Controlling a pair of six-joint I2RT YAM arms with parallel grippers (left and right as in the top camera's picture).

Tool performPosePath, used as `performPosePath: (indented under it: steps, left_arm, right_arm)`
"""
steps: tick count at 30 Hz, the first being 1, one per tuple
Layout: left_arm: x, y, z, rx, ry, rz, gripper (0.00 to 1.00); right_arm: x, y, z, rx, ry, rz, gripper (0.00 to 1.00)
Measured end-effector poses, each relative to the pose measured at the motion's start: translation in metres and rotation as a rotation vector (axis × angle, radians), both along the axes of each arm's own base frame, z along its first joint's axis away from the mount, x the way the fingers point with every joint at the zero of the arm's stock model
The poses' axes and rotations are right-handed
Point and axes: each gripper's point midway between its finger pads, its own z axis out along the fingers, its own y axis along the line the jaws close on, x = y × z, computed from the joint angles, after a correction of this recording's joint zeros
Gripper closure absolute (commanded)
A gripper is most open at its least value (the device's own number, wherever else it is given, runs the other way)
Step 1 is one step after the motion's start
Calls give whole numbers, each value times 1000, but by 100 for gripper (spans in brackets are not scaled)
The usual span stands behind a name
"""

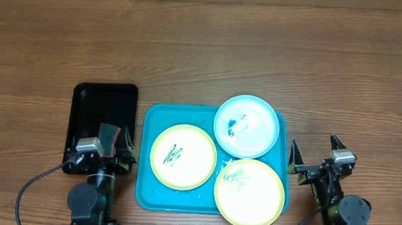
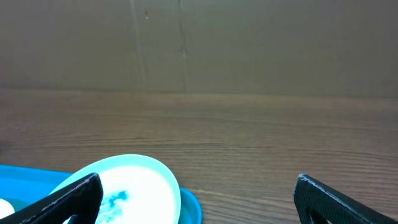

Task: Clean dirty plates on tray and stack at the side

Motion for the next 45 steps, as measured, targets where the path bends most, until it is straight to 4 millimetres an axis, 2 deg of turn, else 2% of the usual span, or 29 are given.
performPosePath:
  steps: [2, 5, 11, 45]
  left_arm:
    - [0, 0, 0, 75, 9, -6, 0]
    - [0, 0, -2, 157, 24, -13, 0]
    - [0, 0, -2, 226, 31, -19, 0]
    - [0, 0, -2, 248, 34, -20, 0]
  right_arm:
    - [1, 5, 4, 0, -17, 16, 0]
    - [-1, 21, 1, -3, -1, 78, 0]
    - [-1, 19, 0, -6, 1, 69, 0]
    - [0, 18, 0, -7, 1, 61, 0]
